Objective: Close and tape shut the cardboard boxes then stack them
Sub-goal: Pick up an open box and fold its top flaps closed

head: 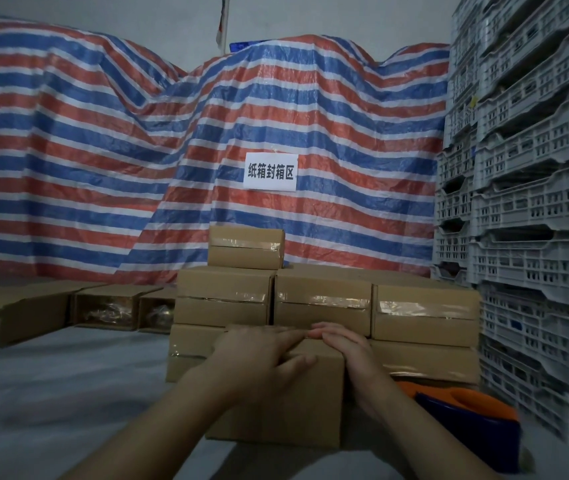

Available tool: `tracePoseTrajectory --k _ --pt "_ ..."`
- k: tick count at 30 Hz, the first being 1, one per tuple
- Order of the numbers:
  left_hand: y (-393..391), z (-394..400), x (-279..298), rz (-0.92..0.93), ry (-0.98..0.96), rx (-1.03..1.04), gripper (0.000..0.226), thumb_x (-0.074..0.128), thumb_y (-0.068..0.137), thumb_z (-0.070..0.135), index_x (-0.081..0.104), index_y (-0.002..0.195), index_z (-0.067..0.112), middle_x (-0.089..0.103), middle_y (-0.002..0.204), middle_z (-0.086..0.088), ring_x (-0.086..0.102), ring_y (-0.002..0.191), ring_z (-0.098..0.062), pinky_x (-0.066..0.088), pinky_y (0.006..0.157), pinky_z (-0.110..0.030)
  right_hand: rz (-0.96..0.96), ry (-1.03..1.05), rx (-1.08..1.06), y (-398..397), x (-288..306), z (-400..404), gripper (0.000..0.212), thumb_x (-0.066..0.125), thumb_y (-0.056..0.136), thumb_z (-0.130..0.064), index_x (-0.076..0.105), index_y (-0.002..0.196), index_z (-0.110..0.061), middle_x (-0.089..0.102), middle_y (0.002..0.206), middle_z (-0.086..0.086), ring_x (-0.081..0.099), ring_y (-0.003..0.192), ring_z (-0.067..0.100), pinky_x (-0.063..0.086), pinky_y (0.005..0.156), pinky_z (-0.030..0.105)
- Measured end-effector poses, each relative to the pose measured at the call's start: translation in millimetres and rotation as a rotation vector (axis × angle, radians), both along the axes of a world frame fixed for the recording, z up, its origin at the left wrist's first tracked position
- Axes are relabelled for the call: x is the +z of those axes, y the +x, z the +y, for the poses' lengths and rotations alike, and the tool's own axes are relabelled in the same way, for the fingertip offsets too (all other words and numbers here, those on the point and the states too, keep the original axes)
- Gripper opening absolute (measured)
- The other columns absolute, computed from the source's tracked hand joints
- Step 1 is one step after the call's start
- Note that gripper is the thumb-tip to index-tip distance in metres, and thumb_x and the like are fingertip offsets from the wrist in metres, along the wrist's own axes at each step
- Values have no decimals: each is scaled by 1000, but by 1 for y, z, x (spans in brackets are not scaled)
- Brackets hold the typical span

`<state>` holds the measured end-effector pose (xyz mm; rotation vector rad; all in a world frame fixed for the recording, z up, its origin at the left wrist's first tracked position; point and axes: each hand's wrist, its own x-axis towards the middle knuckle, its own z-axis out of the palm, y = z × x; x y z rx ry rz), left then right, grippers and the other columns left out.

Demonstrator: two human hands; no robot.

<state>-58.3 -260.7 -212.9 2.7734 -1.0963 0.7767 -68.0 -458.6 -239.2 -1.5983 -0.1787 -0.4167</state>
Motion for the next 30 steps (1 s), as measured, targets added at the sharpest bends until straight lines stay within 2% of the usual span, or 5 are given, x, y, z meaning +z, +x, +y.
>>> tracePoseTrajectory --k 6,12,16,26,30 --pt "-2 -2 0 45 -29 13 69 20 88 77 33 146 41 46 146 15 49 124 -11 45 97 -36 -7 -532 -321 -28 24 -33 27 56 101 -37 54 127 -33 57 118 -14 59 105 6 45 72 18" --pt "-3 -1 -3 -6 -36 7 69 19 91 75 34 147 39 46 147 13 50 126 -12 46 98 -35 191 -1220 -745 -91 7 -84 37 48 92 -65 52 111 -33 62 106 -5 61 91 10 55 79 32" --pt "-3 0 -5 -27 -40 -2 69 17 91 75 34 147 38 47 147 13 51 125 -12 46 98 -35 347 -1301 -814 -102 -14 -91 46 43 91 -72 47 113 -32 52 93 -8 55 79 10 45 64 27" --pt "-18 1 -2 -26 -23 -5 70 15 91 74 38 145 36 49 145 11 53 122 -13 48 94 -37 182 -1345 -969 -83 -38 -103 49 23 86 -83 39 96 -37 53 72 -13 57 65 0 50 58 22" --pt "-20 0 0 125 -181 -10 75 11 84 79 43 139 40 60 130 10 57 112 -11 47 94 -36 156 -1154 -977 -78 -11 -93 54 26 86 -83 50 92 -34 57 78 -12 56 67 7 47 60 30"
